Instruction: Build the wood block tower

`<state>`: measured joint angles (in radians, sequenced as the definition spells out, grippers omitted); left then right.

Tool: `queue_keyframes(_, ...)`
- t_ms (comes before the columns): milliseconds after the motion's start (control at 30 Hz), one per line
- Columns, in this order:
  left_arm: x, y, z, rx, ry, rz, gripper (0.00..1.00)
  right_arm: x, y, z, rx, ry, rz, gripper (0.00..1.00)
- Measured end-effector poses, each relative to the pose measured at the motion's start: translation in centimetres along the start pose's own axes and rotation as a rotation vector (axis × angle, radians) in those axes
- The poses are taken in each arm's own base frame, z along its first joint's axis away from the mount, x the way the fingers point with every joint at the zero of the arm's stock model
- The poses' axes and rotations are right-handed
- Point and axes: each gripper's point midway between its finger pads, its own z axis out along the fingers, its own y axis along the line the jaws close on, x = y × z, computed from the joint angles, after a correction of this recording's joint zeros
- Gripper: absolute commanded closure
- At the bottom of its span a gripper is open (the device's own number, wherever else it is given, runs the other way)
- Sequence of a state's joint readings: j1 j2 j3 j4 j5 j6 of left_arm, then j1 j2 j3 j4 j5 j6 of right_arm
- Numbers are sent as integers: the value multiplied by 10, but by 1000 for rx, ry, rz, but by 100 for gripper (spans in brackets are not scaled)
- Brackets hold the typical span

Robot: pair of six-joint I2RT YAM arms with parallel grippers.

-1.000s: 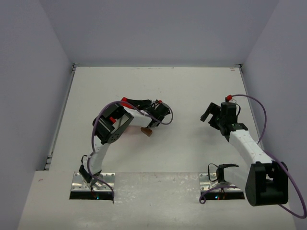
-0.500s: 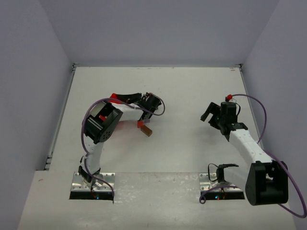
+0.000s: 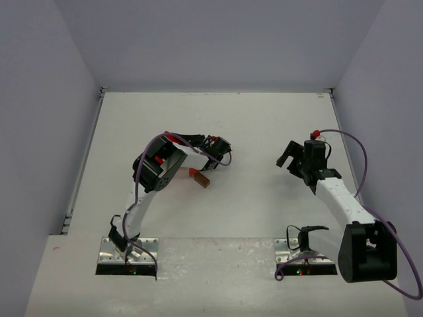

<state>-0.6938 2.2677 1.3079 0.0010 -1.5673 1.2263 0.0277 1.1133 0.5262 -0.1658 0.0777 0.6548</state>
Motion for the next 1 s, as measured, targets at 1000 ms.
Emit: queue_keyframes(1000,73,136,76,197,-264,-1008,100,-1,-1,0,7,-7,0,1)
